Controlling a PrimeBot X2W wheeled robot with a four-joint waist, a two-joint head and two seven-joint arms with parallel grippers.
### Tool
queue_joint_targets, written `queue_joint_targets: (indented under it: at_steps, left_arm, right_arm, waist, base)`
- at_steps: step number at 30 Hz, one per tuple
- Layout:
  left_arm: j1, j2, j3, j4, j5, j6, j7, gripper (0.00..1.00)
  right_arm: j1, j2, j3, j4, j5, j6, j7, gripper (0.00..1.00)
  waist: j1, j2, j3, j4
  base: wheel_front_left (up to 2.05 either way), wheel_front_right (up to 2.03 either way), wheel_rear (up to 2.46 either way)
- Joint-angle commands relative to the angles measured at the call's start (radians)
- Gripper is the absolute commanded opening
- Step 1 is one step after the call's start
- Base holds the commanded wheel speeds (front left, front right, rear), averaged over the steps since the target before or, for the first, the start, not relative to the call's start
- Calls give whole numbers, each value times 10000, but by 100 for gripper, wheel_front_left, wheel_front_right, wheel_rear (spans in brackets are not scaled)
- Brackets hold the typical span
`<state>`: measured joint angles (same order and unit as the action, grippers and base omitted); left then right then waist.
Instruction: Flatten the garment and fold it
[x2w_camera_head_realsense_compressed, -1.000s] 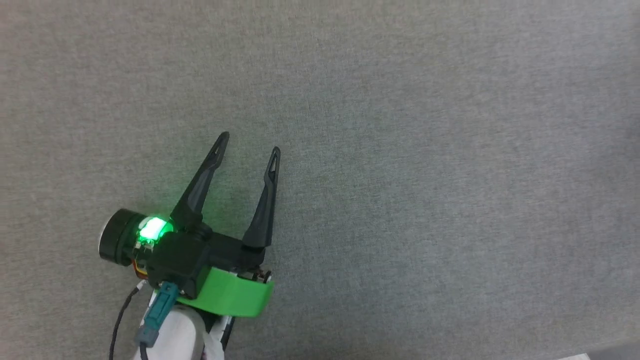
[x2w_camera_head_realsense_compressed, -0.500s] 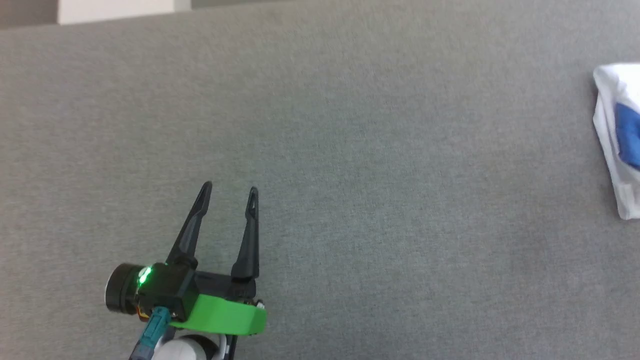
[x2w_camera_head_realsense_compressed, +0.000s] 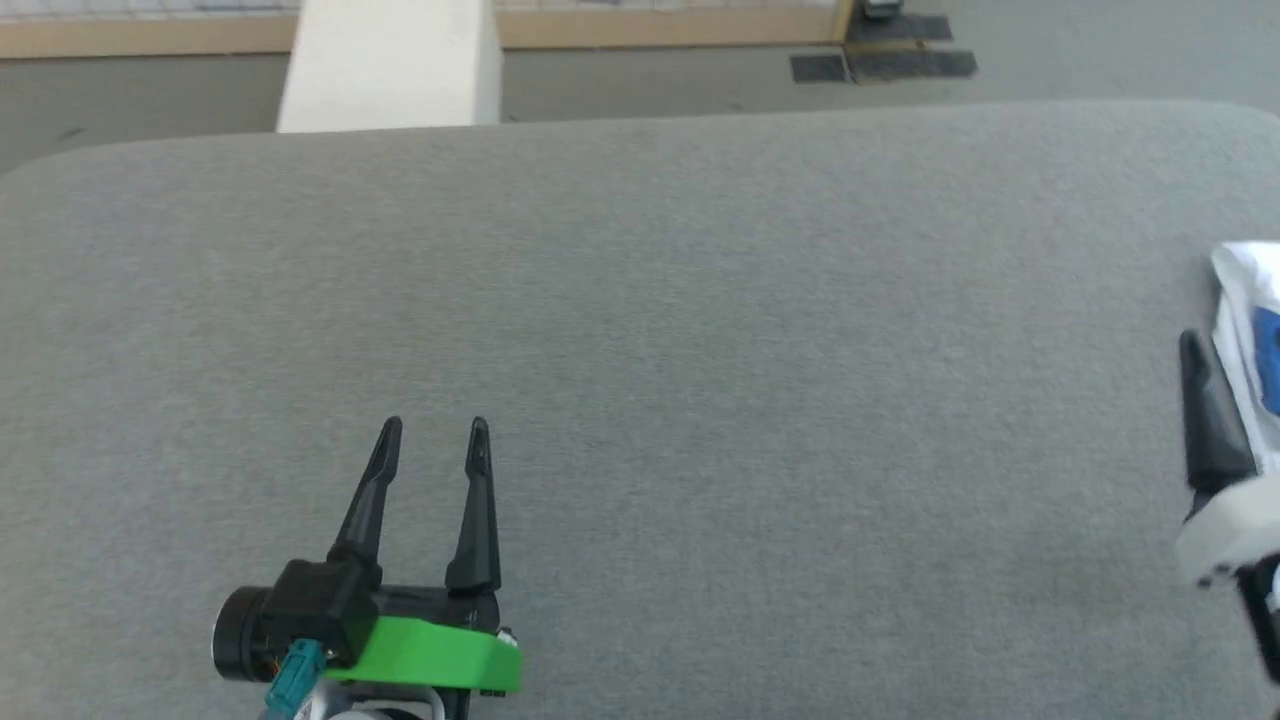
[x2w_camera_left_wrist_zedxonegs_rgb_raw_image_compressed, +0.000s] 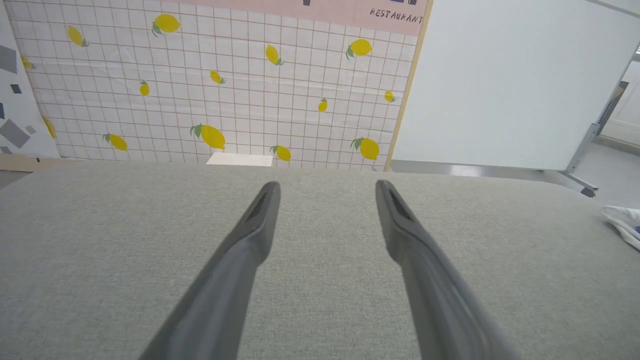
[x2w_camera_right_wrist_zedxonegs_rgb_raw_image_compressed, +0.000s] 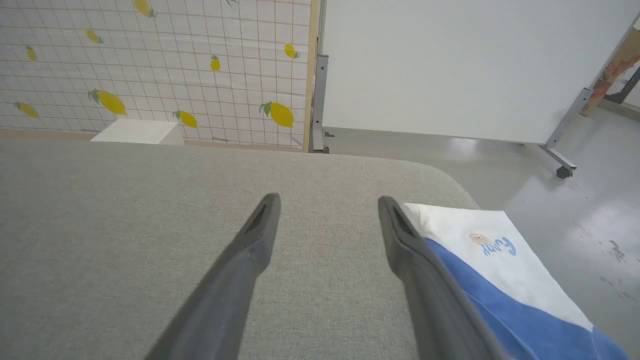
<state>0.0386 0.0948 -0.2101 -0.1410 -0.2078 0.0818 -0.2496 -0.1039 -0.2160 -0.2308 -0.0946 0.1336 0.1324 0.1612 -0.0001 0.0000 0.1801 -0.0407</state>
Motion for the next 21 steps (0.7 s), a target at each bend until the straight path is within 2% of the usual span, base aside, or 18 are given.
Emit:
queue_joint_targets:
  at_steps: [1,7,12,15,20,21]
  left_arm:
    - [113,-42,-1,77,-66,-15,-73,100]
    - [363,-116,-103,466,-94,-63,-109,100]
    - [509,-194,-197,727,-63,-79,-118,100]
    - [480,-229,-235,852,-27,-109,-119,100]
    - [431,-278,-319,1086,74,-168,-120,100]
    - [431,-257,-314,1078,12,-121,-72,0]
  right_arm:
    - [340,232,38,-228,-159,-17,-307,100]
    - [1396,1130,330,-692,-669,-17,-1227,100]
    - [1960,1603,289,-476,-1030,-17,-1798,100]
    - [2051,1645,341,-184,-1135,-17,-2064,100]
    - [1961,1654,468,309,-605,-17,-2322,100]
    - [1930,1630,453,322,-621,0,-2270,0]
  waist:
    - [1,0,-428,455]
    - [1,0,-718,651]
    - [1,0,-691,723]
    - [1,0,-639,749]
    - [1,0,-573,730]
    - [1,0,-575,734]
  base:
    - [0,0,0]
    - [0,0,0]
    - [0,0,0]
    - [0,0,0]
    - [0,0,0]
    - [0,0,0]
